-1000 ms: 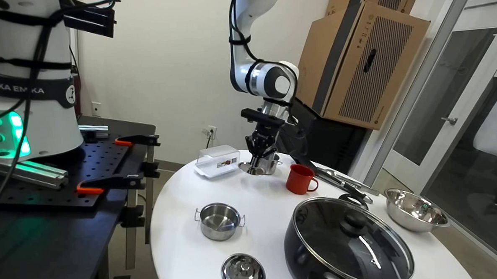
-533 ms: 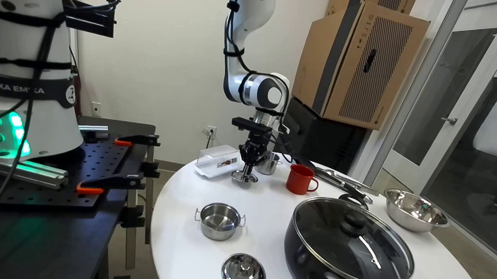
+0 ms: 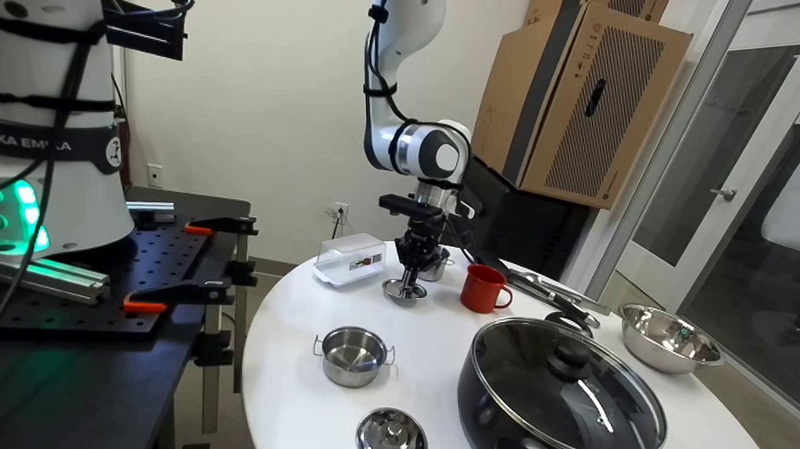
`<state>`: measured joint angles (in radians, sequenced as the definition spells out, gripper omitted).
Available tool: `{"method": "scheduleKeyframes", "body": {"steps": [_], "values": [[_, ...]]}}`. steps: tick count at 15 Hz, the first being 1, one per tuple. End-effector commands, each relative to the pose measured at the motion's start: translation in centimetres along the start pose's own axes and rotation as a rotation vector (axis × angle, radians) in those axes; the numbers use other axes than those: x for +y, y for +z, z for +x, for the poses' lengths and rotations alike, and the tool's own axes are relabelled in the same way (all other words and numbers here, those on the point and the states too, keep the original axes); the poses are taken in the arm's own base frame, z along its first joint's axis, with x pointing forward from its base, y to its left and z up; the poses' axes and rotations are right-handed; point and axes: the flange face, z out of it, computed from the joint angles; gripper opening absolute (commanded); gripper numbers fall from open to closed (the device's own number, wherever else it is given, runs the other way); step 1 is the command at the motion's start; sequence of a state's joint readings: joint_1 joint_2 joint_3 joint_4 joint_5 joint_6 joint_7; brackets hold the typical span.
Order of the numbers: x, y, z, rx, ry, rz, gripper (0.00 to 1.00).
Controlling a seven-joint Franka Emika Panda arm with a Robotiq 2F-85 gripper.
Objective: Remove the lid from the silver pot
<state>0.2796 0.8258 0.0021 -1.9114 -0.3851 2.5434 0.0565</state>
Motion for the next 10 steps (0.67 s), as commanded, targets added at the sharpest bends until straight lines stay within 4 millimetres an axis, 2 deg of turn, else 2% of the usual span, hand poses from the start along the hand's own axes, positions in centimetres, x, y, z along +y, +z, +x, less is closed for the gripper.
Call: {"method": "scheduleKeyframes", "body": {"steps": [1, 5, 6, 8, 10], "values": [[0.0, 0.2, 1.0, 0.019, 0.024, -0.022, 0.00], [0.2, 1.0, 1.4, 0.008, 0.038, -0.013, 0.03], [0.3, 1.2, 1.4, 0.006, 0.042, -0.010, 0.28], [0.5, 1.5, 1.5, 0.006, 0.051, -0.008, 0.32], [0.6, 1.6, 1.6, 0.006, 0.057, -0.008, 0.47]]}}
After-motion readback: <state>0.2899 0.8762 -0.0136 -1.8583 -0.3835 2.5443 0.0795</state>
